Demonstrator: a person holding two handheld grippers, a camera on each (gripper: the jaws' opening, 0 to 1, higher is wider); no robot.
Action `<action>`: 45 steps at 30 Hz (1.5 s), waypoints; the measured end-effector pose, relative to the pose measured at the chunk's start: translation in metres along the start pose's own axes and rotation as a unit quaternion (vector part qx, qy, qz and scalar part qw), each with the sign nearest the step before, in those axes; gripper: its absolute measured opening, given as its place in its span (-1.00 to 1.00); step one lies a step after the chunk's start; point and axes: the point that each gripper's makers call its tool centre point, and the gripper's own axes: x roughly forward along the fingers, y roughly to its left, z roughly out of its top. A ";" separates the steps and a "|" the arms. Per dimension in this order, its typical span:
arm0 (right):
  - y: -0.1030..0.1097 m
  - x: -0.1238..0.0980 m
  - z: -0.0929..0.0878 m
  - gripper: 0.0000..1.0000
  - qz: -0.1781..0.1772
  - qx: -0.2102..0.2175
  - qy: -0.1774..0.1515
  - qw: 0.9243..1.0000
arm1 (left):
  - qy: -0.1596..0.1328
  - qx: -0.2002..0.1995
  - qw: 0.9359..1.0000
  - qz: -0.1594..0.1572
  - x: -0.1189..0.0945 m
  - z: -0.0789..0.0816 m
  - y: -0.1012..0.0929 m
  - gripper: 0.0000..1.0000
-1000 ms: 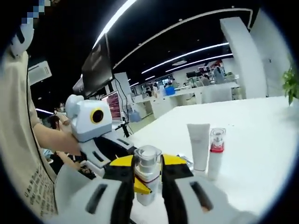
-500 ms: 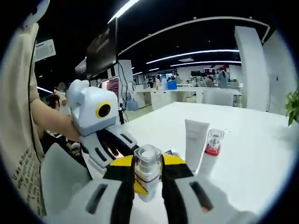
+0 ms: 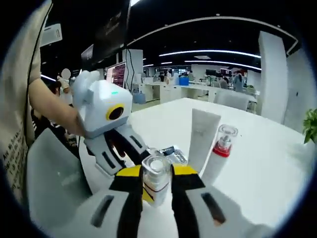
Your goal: Arrange the skincare products in the storage area until every visible bottle or jar stands upright without overlapping.
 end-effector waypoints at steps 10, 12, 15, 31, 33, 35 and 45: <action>-0.013 0.007 -0.017 -0.58 -0.012 0.005 0.023 1.000 | -0.007 0.019 1.000 -0.003 0.019 -0.008 0.008 -0.66; -0.014 0.009 -0.019 -0.58 -0.013 0.001 0.028 1.000 | -0.005 0.019 1.000 -0.003 0.021 -0.010 0.010 -0.66; -0.015 0.013 -0.022 -0.58 -0.013 -0.004 0.034 0.999 | -0.003 0.020 1.000 -0.002 0.024 -0.013 0.013 -0.66; -0.033 0.021 -0.024 -0.57 -0.036 -0.016 0.039 0.998 | -0.010 0.026 1.000 -0.003 0.038 -0.010 0.029 -0.65; -0.037 0.022 -0.024 -0.57 -0.041 -0.017 0.038 0.998 | -0.010 0.027 1.000 -0.001 0.042 -0.008 0.031 -0.65; -0.043 0.022 -0.025 -0.57 -0.047 -0.017 0.038 0.998 | -0.011 0.026 1.000 0.001 0.045 -0.006 0.033 -0.65; -0.067 0.025 -0.024 -0.57 -0.073 -0.029 0.035 0.996 | -0.015 0.016 1.000 0.005 0.061 0.002 0.048 -0.65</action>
